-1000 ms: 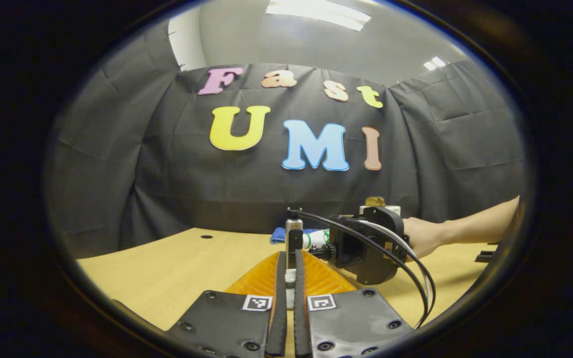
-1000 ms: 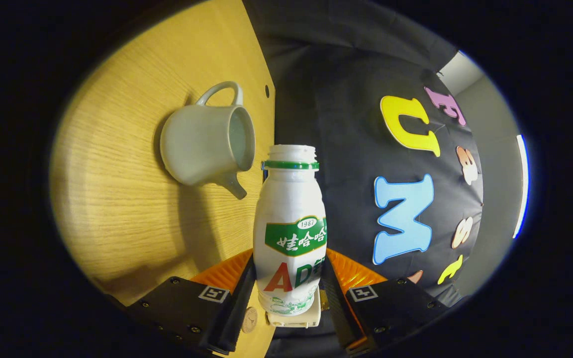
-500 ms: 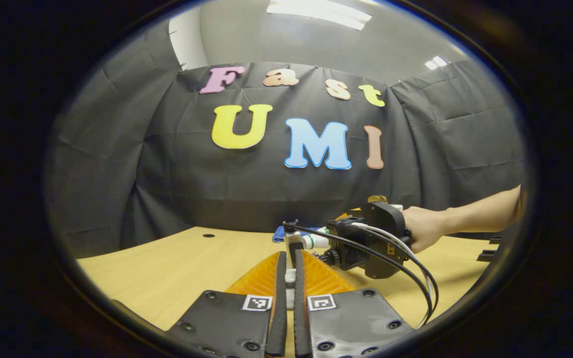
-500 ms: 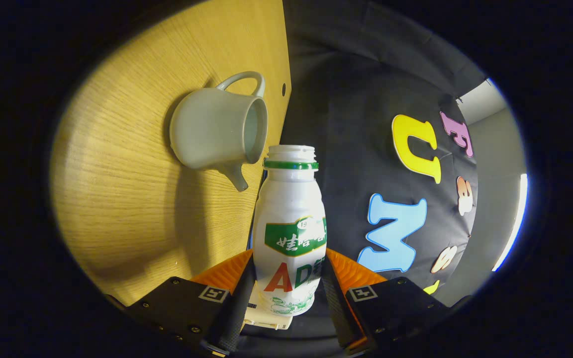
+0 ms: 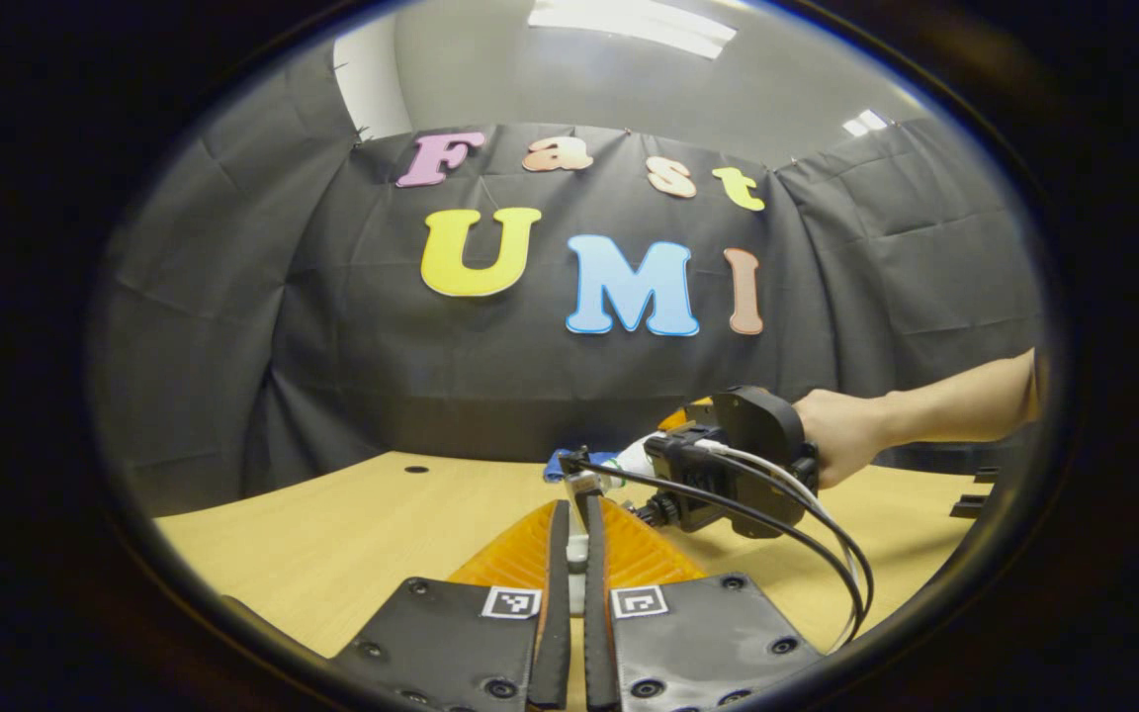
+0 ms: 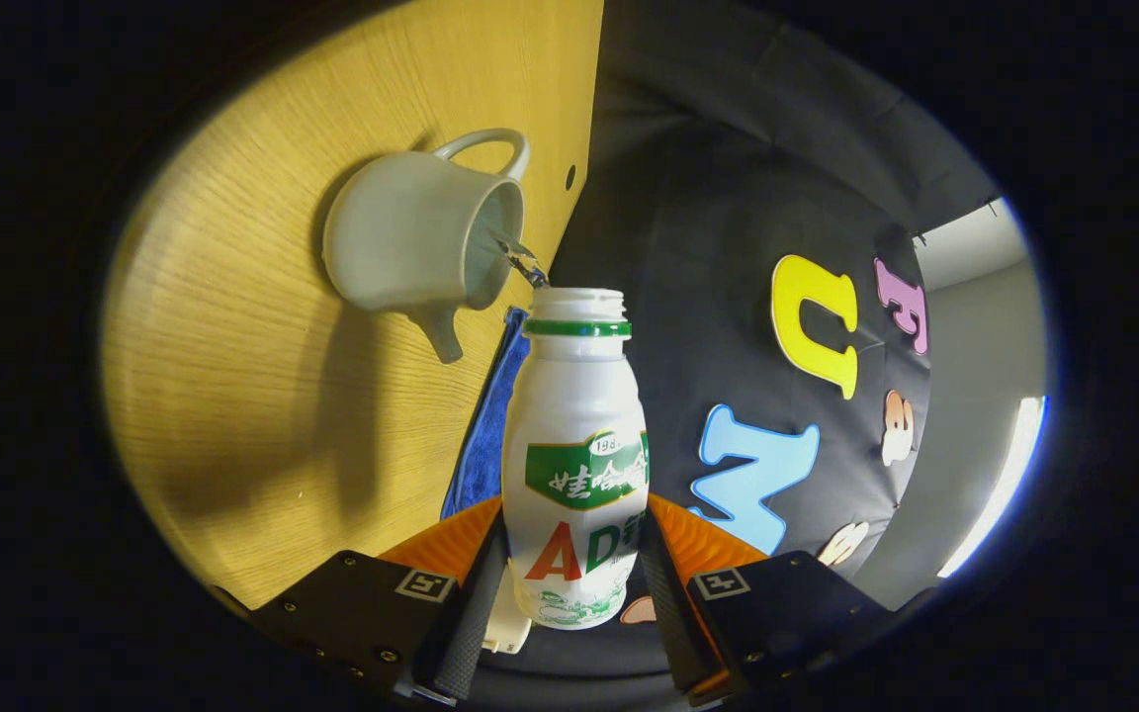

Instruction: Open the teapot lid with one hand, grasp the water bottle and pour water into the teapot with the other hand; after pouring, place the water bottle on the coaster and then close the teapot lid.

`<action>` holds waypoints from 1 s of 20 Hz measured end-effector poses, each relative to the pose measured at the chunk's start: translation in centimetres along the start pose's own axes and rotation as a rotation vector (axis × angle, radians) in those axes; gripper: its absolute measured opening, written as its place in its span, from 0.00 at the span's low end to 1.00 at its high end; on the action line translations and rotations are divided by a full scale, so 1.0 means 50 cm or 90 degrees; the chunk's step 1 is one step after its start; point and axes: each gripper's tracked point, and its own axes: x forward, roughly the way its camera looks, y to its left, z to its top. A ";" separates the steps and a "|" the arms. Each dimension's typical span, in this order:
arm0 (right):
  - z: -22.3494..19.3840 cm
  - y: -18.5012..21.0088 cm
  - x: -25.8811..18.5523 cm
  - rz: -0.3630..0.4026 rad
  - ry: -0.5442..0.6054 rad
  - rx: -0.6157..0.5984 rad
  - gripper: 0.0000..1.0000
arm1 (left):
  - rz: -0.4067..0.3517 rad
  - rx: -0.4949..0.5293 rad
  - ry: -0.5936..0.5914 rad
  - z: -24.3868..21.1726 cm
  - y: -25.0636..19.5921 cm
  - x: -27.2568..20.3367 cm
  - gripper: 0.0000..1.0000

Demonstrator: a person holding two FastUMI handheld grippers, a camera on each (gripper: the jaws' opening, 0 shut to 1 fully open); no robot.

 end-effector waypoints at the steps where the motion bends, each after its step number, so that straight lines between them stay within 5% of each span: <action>1: 0.001 -0.001 0.000 -0.002 0.000 -0.006 0.72 | 0.000 0.000 0.001 0.000 0.000 0.001 0.16; 20: 0.014 -0.082 0.010 -0.061 -0.025 -0.119 0.72 | -0.001 0.009 0.013 -0.010 0.001 -0.001 0.14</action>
